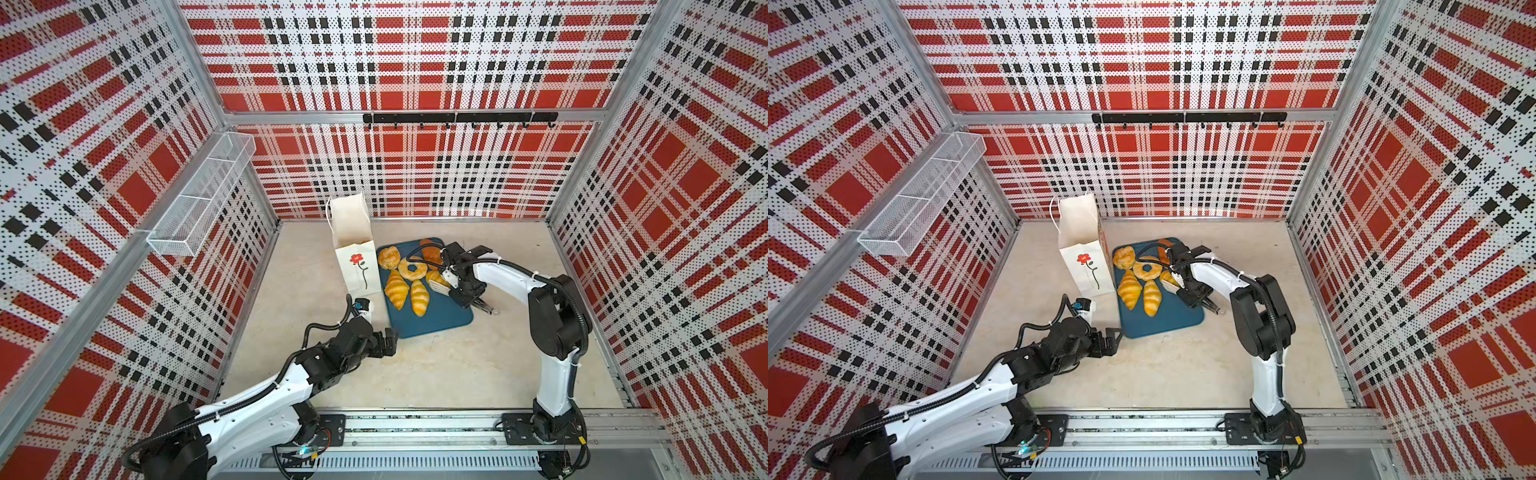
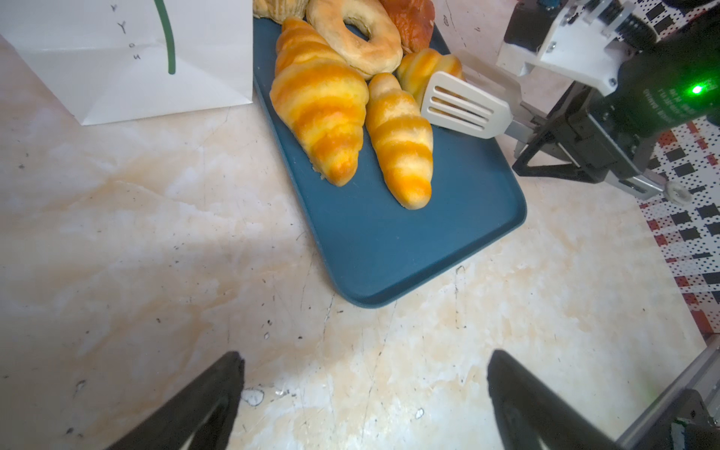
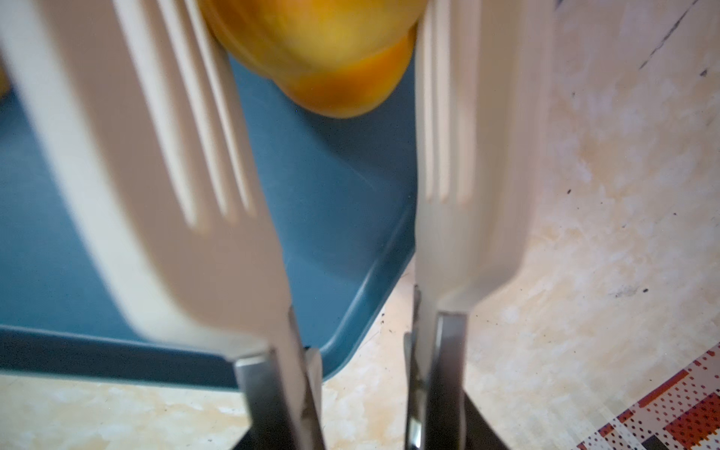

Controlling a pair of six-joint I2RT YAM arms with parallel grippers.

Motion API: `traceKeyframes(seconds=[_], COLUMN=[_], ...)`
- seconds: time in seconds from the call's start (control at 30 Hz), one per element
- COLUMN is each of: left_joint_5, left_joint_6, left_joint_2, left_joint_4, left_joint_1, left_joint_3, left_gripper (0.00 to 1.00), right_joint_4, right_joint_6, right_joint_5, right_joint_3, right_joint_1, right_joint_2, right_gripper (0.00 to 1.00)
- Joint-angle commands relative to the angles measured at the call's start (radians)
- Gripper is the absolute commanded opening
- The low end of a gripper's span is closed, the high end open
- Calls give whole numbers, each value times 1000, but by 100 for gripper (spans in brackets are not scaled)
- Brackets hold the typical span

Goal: Place the fake bread into the paper bag
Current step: 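Close the tongs with the right gripper on the small striped bun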

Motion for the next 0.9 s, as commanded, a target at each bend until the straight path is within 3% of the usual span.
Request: traceKeyframes(seconds=[0.0, 0.7, 0.87], left_joint_5=[-24, -37, -46], left_joint_6=[-6, 4, 11], left_joint_2=[-11, -23, -22], left_joint_4=[-7, -12, -21], left_joint_1=[-9, -29, -33], left_joint_3=[-6, 7, 15], left_gripper=[99, 99, 99], right_joint_4=[13, 57, 71], right_joint_6=[-5, 19, 32], right_joint_5=[-17, -41, -92], right_joint_3=[3, -108, -136], right_joint_1=[-2, -12, -13], right_joint_2=[-20, -167, -203], right_gripper=[40, 33, 32])
